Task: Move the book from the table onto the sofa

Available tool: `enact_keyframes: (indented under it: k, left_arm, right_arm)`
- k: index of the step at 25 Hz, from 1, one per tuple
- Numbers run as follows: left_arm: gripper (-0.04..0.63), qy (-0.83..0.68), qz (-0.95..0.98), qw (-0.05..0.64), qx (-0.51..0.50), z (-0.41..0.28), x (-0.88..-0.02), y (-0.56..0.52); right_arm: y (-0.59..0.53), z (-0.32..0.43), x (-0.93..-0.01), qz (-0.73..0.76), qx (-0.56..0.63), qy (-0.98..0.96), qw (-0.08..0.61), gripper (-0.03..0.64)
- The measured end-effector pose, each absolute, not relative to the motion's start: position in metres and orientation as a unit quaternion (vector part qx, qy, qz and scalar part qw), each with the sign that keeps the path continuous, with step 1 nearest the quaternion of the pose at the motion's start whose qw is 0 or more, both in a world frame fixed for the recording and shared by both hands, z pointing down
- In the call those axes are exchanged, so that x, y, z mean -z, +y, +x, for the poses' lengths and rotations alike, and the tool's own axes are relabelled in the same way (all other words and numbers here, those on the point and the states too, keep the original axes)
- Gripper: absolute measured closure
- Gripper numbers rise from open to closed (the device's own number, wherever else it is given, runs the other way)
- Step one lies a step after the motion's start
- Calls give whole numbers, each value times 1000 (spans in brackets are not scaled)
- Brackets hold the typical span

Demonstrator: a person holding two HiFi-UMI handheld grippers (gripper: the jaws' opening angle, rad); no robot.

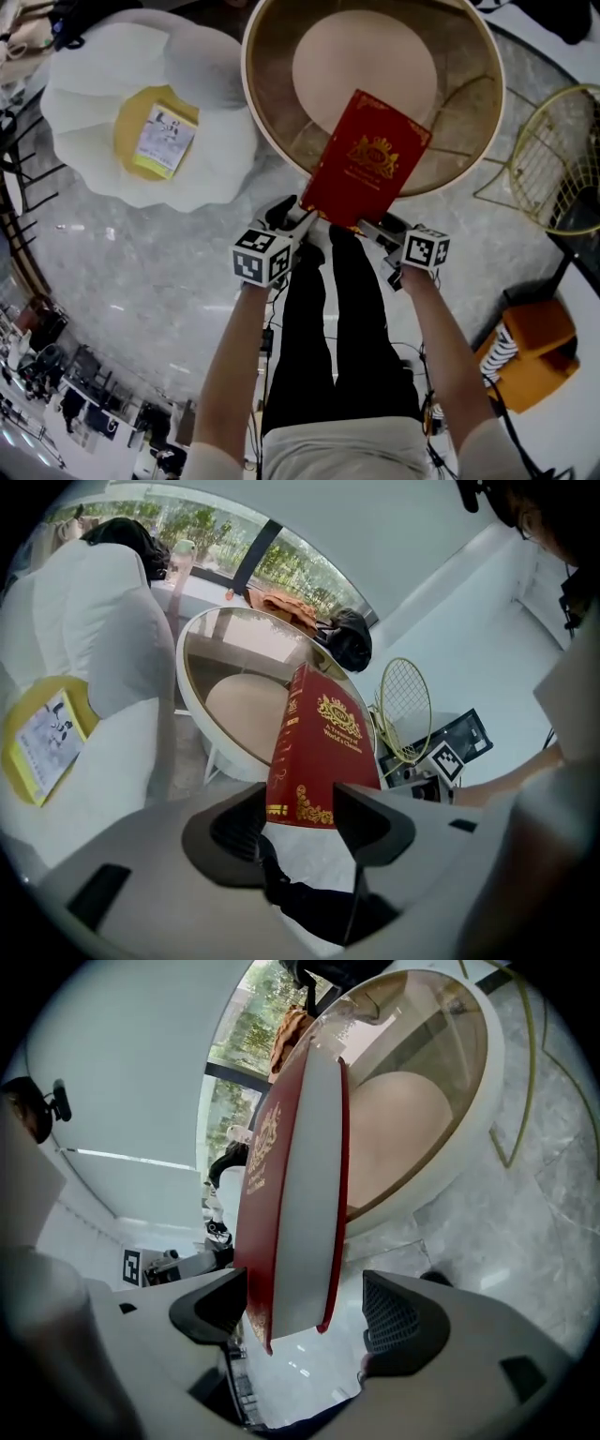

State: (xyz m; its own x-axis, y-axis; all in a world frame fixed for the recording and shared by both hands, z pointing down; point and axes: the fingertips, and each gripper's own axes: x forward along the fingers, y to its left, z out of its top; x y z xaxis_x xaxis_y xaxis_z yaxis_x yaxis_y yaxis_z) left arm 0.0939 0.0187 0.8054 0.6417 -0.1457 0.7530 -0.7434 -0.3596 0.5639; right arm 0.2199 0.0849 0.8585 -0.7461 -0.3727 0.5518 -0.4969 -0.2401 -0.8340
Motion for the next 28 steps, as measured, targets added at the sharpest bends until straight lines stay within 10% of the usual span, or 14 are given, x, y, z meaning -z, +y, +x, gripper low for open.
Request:
enact_keyframes:
  k: [28]
  left_arm:
    - [399, -315, 751, 538, -218, 86, -761, 20]
  right_arm:
    - [24, 204, -773, 226, -689, -688, 10, 348]
